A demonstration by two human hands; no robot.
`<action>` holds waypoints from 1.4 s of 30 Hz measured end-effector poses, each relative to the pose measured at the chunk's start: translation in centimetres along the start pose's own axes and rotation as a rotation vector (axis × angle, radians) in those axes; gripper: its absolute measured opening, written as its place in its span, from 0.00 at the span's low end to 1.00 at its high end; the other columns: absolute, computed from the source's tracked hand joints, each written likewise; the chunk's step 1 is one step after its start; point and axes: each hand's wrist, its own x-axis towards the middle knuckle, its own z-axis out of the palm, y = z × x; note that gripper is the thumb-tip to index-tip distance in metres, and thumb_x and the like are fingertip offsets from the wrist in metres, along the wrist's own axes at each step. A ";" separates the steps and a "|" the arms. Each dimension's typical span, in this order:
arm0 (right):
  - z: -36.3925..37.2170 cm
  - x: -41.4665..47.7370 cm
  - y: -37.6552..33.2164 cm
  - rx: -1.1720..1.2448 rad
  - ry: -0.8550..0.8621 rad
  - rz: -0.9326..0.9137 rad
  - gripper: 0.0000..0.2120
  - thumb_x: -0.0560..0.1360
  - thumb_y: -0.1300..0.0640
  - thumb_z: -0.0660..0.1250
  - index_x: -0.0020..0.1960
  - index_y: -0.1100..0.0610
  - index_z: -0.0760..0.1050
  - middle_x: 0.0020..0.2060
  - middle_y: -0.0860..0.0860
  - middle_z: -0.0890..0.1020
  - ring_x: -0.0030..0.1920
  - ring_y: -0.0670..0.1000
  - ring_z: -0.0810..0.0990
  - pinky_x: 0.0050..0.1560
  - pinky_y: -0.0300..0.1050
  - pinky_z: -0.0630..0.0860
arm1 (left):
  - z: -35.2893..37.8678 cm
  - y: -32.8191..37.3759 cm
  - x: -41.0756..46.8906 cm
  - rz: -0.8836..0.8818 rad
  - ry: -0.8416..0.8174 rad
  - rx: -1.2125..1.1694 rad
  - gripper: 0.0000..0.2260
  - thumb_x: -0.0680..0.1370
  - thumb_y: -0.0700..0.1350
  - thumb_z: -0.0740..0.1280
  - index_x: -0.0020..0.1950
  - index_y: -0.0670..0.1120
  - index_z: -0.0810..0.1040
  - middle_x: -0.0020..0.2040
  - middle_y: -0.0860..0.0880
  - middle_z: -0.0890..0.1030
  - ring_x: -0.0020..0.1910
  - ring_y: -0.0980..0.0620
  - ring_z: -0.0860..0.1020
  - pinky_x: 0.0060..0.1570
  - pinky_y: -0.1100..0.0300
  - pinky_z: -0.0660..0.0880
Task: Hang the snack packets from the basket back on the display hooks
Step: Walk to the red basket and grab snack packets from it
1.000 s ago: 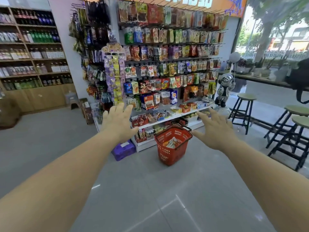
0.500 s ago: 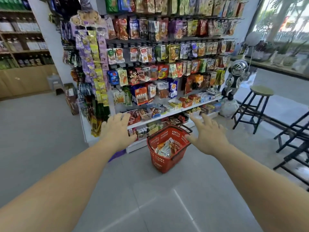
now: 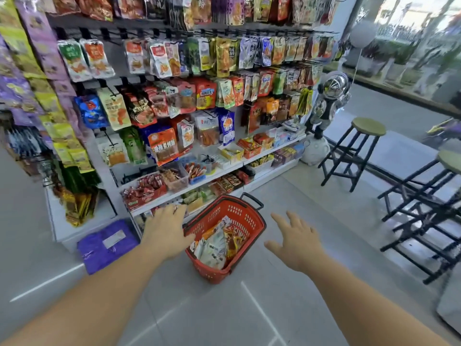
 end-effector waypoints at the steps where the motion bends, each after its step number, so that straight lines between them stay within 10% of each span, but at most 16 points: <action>1: 0.2 2.3 0.4 0.001 -0.011 -0.003 0.39 0.79 0.29 0.57 0.83 0.40 0.45 0.84 0.54 0.49 0.83 0.58 0.52 0.80 0.62 0.53 | 0.6 0.3 1.9 0.003 -0.009 -0.002 0.36 0.76 0.66 0.66 0.79 0.52 0.63 0.73 0.47 0.71 0.71 0.43 0.70 0.65 0.46 0.73; 19: 4.0 38.7 4.7 0.022 -0.472 -0.146 0.43 0.76 0.28 0.61 0.83 0.43 0.49 0.82 0.53 0.56 0.79 0.60 0.60 0.76 0.60 0.65 | 12.2 5.0 21.4 -0.549 -0.411 -0.176 0.34 0.78 0.66 0.66 0.79 0.53 0.63 0.77 0.48 0.69 0.75 0.44 0.69 0.71 0.50 0.69; 42: 21.6 67.1 5.9 -0.314 -0.859 -0.436 0.39 0.78 0.32 0.64 0.82 0.40 0.51 0.82 0.51 0.57 0.78 0.58 0.63 0.74 0.58 0.69 | 35.6 9.4 40.0 -1.135 -0.538 -0.670 0.43 0.68 0.75 0.63 0.79 0.55 0.67 0.71 0.46 0.78 0.67 0.41 0.77 0.63 0.45 0.78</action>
